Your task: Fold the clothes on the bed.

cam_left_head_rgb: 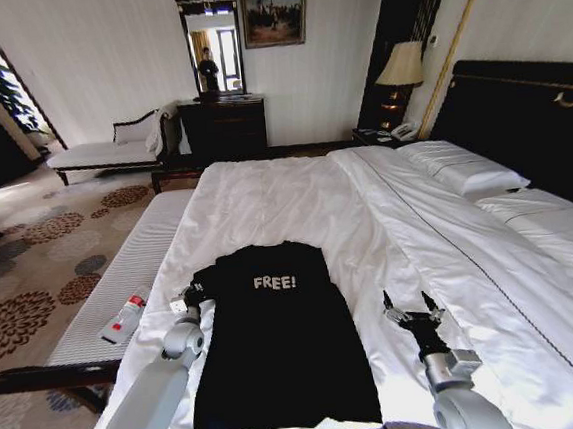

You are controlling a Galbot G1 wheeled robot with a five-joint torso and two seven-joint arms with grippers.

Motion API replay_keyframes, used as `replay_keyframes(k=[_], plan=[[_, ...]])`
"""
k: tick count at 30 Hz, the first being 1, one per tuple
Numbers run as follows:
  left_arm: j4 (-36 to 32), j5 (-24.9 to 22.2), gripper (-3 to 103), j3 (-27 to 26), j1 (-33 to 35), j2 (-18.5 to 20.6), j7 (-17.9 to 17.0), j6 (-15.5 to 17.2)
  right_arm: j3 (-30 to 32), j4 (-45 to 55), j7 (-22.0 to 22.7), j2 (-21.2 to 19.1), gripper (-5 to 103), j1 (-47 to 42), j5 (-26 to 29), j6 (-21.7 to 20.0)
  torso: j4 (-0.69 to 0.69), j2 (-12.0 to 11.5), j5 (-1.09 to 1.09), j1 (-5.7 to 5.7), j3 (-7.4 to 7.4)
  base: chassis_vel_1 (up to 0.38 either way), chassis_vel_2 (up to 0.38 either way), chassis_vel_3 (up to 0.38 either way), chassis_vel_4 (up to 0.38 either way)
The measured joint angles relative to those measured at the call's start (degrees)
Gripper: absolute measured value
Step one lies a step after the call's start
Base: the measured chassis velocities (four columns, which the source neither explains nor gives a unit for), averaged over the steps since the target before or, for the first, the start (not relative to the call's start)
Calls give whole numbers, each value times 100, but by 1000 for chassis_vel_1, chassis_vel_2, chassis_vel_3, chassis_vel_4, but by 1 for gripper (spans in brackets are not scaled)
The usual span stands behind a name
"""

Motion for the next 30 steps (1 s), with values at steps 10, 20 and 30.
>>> replay_keyframes(k=[10,20,30], plan=[[-187,24,3,766,-388,38,-156,179,30,-56,-2,-65,100,60,122,0,3,0,0,0,0,0,0,0,0],[-158,411,3,1758,-766,118,-55,176,35,-96,-3,-51,100,89,129,0,2,0,0,0,0,0,0,0,0],[-44,764,3,2117,-544,140,104,89,39,-136,-1,-71,100,140,156,1,3,0,0,0,0,0,0,0,0]])
